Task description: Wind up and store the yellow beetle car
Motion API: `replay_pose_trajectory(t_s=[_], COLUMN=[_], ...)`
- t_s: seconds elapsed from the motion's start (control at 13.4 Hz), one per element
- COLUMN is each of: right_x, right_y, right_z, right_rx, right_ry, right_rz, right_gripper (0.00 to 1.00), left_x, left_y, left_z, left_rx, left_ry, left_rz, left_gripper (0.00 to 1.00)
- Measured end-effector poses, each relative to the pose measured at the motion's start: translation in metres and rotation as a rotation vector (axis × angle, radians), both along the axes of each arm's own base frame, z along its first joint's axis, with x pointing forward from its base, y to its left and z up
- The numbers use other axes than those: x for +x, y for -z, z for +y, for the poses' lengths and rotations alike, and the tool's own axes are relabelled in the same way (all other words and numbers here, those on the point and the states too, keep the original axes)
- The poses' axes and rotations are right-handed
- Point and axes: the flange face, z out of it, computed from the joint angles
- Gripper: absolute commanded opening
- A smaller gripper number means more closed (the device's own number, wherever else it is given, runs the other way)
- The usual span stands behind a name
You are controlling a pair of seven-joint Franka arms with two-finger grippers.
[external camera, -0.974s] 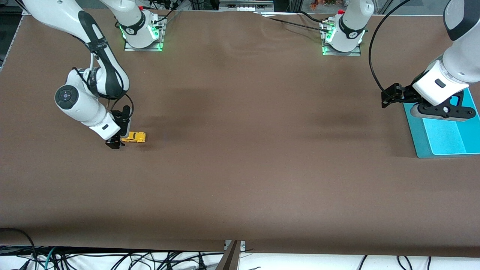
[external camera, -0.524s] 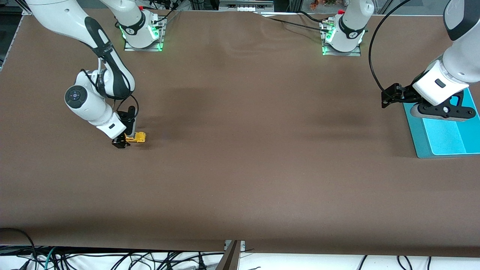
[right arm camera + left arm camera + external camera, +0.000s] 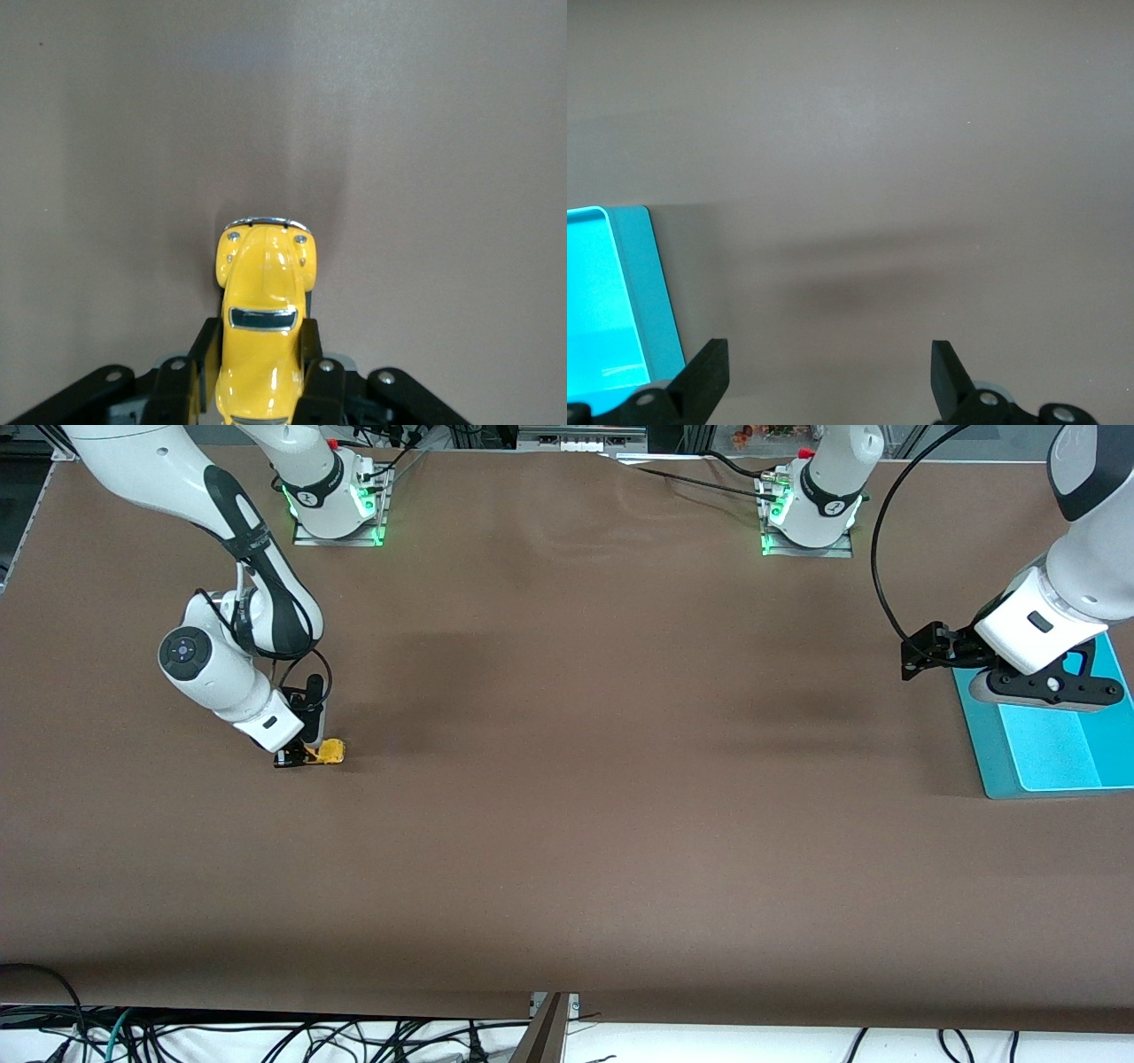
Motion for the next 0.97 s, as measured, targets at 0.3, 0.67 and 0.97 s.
replay_pose_trajectory(t_s=[0.3, 0.67, 0.97], right_x=[0.000, 0.002, -0.002], right_y=[0.001, 0.001, 0.001], right_z=[-0.002, -0.056, -0.133], right_rx=[0.000, -0.009, -0.021], right_ry=[0.000, -0.005, 0.023], right_rz=[0.001, -0.007, -0.033], right_gripper=[0.04, 0.06, 0.06], left_x=[0.000, 0.000, 0.000], left_y=[0.000, 0.000, 0.000], left_z=[0.000, 0.000, 0.000], left_rx=[0.000, 0.000, 0.000], left_ry=[0.000, 0.000, 0.000], left_rz=[0.000, 0.000, 0.000], left_gripper=[1.00, 1.00, 1.00])
